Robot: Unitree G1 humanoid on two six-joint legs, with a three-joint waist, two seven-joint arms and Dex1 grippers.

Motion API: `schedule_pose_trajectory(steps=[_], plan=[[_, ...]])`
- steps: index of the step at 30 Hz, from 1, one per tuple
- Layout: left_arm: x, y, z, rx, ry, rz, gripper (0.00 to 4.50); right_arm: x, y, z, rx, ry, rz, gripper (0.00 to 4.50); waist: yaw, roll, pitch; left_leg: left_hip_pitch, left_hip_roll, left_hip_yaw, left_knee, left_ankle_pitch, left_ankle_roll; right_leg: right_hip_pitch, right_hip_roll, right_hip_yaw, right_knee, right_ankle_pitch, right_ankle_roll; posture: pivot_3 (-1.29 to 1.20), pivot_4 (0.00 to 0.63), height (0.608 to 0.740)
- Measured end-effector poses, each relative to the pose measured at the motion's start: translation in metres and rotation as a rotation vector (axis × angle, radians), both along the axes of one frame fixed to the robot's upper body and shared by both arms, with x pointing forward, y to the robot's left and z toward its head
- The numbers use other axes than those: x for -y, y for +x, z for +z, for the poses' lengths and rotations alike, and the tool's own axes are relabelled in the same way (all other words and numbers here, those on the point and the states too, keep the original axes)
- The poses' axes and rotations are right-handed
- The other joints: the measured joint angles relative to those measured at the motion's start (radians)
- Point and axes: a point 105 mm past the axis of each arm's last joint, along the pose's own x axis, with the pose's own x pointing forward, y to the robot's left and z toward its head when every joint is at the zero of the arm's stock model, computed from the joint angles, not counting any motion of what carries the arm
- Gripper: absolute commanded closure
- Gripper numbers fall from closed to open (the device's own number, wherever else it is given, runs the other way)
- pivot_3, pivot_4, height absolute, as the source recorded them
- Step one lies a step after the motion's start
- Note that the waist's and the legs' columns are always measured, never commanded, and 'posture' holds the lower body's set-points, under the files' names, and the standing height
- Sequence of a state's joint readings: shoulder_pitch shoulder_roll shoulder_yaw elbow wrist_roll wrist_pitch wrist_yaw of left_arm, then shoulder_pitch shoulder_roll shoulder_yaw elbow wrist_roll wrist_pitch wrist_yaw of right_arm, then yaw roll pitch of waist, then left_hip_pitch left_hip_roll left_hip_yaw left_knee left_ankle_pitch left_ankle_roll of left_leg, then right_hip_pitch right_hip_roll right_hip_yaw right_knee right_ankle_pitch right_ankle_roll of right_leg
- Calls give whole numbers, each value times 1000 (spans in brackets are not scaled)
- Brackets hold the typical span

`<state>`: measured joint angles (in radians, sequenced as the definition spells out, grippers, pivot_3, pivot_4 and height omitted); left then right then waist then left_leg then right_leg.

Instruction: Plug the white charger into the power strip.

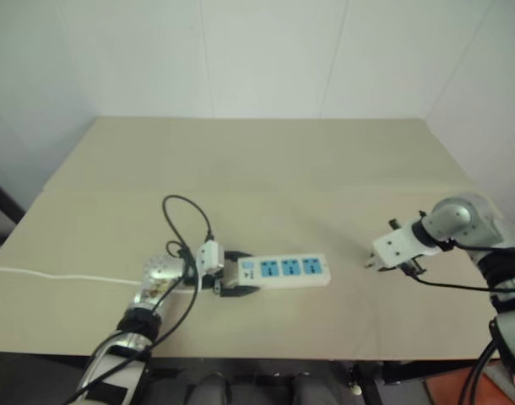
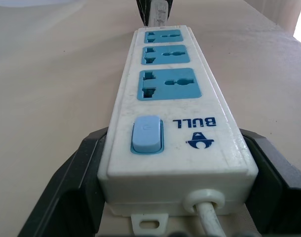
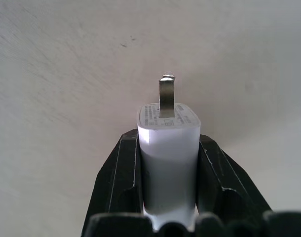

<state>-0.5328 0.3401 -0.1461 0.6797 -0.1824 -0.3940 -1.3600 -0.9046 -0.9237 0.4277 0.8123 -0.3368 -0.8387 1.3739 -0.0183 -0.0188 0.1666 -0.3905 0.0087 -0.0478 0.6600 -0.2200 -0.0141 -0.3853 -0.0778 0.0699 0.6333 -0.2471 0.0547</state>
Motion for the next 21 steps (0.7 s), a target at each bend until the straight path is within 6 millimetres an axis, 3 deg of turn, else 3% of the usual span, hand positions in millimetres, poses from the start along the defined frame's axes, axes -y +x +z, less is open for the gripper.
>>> schedule_pose_trajectory(steps=[5, 9, 17, 21], plan=[[-2, 0, 0, 2, 7, 3, 1182, -11, -9, 25, 139, -92, 412, 3393, -6, 1, 0, 1, 0, 1, 0, 0, 0, 0, 0, 1, 0, 0, 0, 0, 150, 740], [-2, 0, 0, 4, 8, 3, 1182, -18, -16, 31, 151, -193, 647, 3393, -8, 1, 0, 2, 0, 0, 0, 0, 0, 1, 0, 1, 0, 0, 0, 0, 150, 740], [-1, -3, -1, 15, 2, 14, 1182, -14, -22, 15, 23, -391, 803, 3393, -5, 3, 0, 1, -2, 0, 0, 0, 0, -3, -1, 1, 6, -1, -1, 0, 150, 740], [-2, -4, -1, 20, -3, 26, 1182, -17, -22, 7, -7, -403, 843, 3393, -6, 4, 0, 2, -2, 0, 0, 0, 0, -3, -1, 1, 7, -2, -2, 0, 150, 740]])
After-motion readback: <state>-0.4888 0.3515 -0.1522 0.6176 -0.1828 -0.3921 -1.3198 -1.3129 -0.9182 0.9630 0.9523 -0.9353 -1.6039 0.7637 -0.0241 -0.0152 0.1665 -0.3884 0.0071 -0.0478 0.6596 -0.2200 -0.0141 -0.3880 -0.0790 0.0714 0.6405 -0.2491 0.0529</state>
